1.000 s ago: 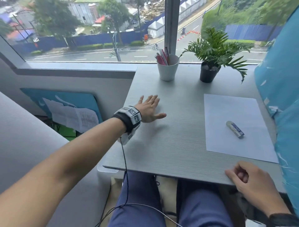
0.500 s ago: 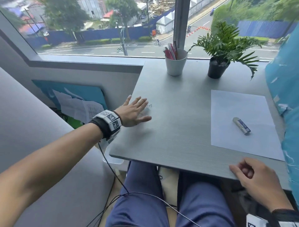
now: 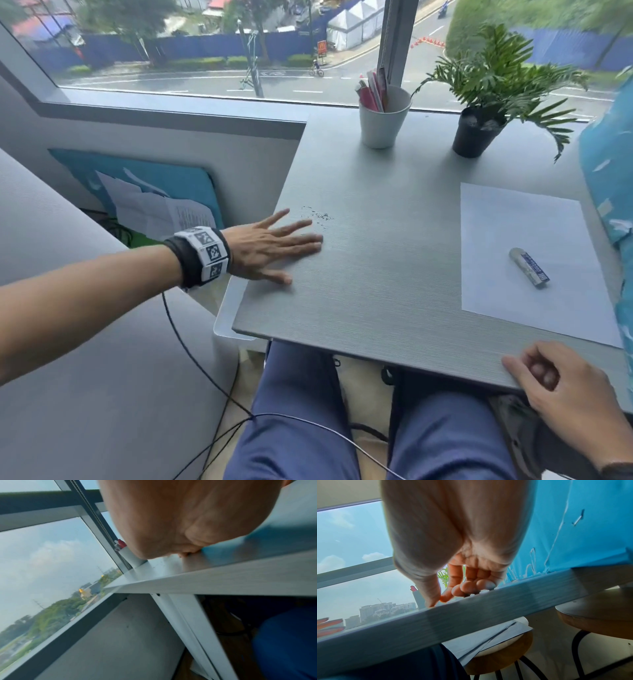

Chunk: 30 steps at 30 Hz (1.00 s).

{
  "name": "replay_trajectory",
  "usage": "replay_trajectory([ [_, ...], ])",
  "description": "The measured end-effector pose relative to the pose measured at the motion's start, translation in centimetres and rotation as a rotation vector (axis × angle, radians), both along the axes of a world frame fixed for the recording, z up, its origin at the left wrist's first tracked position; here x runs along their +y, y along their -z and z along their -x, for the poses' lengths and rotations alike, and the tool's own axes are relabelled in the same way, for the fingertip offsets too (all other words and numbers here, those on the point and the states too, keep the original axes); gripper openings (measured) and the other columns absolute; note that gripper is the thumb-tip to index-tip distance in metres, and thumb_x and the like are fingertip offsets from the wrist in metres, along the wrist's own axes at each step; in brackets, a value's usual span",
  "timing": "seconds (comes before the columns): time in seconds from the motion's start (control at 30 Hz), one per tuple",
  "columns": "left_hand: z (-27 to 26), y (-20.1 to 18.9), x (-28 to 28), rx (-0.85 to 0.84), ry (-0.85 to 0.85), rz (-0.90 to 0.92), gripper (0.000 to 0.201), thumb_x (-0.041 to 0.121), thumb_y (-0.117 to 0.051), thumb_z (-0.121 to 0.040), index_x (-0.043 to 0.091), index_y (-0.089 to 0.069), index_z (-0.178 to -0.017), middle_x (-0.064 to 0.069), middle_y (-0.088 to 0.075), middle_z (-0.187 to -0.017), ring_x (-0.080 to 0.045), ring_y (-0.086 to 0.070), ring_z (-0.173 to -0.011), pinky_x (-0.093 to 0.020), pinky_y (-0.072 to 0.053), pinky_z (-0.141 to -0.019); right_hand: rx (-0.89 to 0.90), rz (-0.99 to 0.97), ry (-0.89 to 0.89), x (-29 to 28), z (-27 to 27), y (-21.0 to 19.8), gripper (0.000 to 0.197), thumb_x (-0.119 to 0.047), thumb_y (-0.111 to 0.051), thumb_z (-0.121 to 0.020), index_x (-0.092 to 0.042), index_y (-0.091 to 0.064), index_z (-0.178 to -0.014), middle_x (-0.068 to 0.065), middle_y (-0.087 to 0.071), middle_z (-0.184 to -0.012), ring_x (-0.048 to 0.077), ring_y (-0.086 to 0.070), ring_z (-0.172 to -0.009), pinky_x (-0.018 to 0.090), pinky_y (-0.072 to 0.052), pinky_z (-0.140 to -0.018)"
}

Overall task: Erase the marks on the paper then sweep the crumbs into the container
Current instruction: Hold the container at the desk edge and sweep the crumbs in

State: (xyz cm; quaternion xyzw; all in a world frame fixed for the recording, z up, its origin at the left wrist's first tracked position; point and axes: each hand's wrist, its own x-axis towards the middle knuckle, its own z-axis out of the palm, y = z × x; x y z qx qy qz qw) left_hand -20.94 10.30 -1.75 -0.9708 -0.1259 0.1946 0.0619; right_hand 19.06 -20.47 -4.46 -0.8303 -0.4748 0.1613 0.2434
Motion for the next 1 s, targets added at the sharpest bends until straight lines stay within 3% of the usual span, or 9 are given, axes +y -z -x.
replay_trajectory([
  [0.13,-1.5,-1.5,2.2,-0.041,-0.074,-0.063,0.085,0.074,-0.011,-0.094,0.022,0.009,-0.159,0.003,0.011,-0.166,-0.022,0.020,-0.151,-0.057,0.008,-0.120,-0.008,0.031,0.030,0.1,-0.1,0.1,0.027,-0.028,-0.084,-0.071,-0.021,-0.059,-0.062,-0.004,-0.055,-0.057,0.017,-0.052,-0.060,0.035,-0.048,-0.057],
  [0.33,-3.2,0.1,-4.0,-0.058,0.283,0.111,0.088,0.074,-0.019,-0.092,0.023,-0.001,-0.160,0.007,0.004,-0.167,-0.020,0.013,-0.153,-0.056,0.009,-0.121,-0.002,0.027,0.029,0.1,-0.1,0.3,0.023,-0.035,-0.079,-0.070,-0.032,-0.056,-0.069,-0.003,-0.053,-0.057,0.015,-0.051,-0.068,0.031,-0.043,-0.052],
  [0.4,-3.3,0.7,-3.6,-0.069,0.216,0.160,0.084,0.072,-0.020,-0.093,0.025,0.000,-0.160,0.009,0.005,-0.167,-0.020,0.014,-0.153,-0.057,0.009,-0.120,-0.006,0.034,0.016,0.2,-0.2,0.3,0.024,-0.041,-0.077,-0.069,-0.031,-0.056,-0.070,-0.008,-0.055,-0.065,0.017,-0.051,-0.065,0.030,-0.041,-0.054],
  [0.47,-3.4,0.8,-1.5,-0.058,0.080,0.094,0.083,0.072,-0.015,-0.094,0.026,0.006,-0.159,0.008,0.009,-0.167,-0.021,0.019,-0.152,-0.056,0.011,-0.119,-0.008,0.042,0.010,0.3,-0.3,0.3,0.026,-0.049,-0.074,-0.069,-0.030,-0.056,-0.071,-0.011,-0.055,-0.068,0.020,-0.049,-0.057,0.030,-0.042,-0.059],
  [0.6,-4.0,-0.3,1.2,-0.039,-0.121,-0.039,0.091,0.078,-0.002,-0.088,0.021,0.010,-0.159,0.002,0.010,-0.167,-0.023,0.022,-0.150,-0.056,0.012,-0.119,0.021,0.076,0.043,0.3,-0.7,0.5,0.028,-0.051,-0.072,-0.072,-0.028,-0.055,-0.069,-0.008,-0.054,-0.064,0.019,-0.043,-0.047,0.032,-0.041,-0.055],
  [0.7,-5.0,-0.5,-1.5,-0.122,0.082,0.067,0.093,0.079,-0.008,-0.089,0.020,0.003,-0.160,0.003,0.006,-0.167,-0.023,0.017,-0.152,-0.058,0.012,-0.119,0.025,0.066,0.069,0.4,-0.6,0.9,0.030,-0.057,-0.065,-0.075,-0.028,-0.056,-0.070,-0.003,-0.052,-0.062,0.023,-0.043,-0.048,0.034,-0.040,-0.054],
  [0.8,-6.6,0.6,-6.0,-0.180,0.302,0.165,0.092,0.078,-0.019,-0.089,0.020,-0.010,-0.160,0.005,-0.006,-0.167,-0.023,0.007,-0.154,-0.059,0.008,-0.119,0.017,0.089,0.089,0.6,-0.3,0.6,0.039,-0.063,-0.061,-0.070,-0.025,-0.054,-0.070,0.001,-0.046,-0.053,0.024,-0.043,-0.047,0.034,-0.039,-0.055],
  [0.9,-8.6,1.9,-7.8,-0.195,0.318,0.187,0.092,0.079,-0.011,-0.088,0.021,-0.015,-0.160,0.006,-0.013,-0.166,-0.022,0.001,-0.154,-0.058,0.008,-0.119,-0.021,0.153,0.086,1.0,-0.5,0.6,0.051,-0.071,-0.057,-0.072,-0.020,-0.053,-0.075,-0.003,-0.053,-0.066,0.022,-0.044,-0.049,0.037,-0.040,-0.057],
  [1.0,-9.2,1.9,-5.1,-0.164,0.193,0.176,0.089,0.076,-0.008,-0.087,0.025,-0.004,-0.160,0.009,-0.003,-0.166,-0.022,0.007,-0.154,-0.055,0.016,-0.118,-0.035,0.172,0.079,1.2,-0.1,-0.3,0.048,-0.066,-0.058,-0.073,-0.018,-0.053,-0.077,-0.005,-0.055,-0.068,0.022,-0.048,-0.059,0.035,-0.040,-0.058],
])
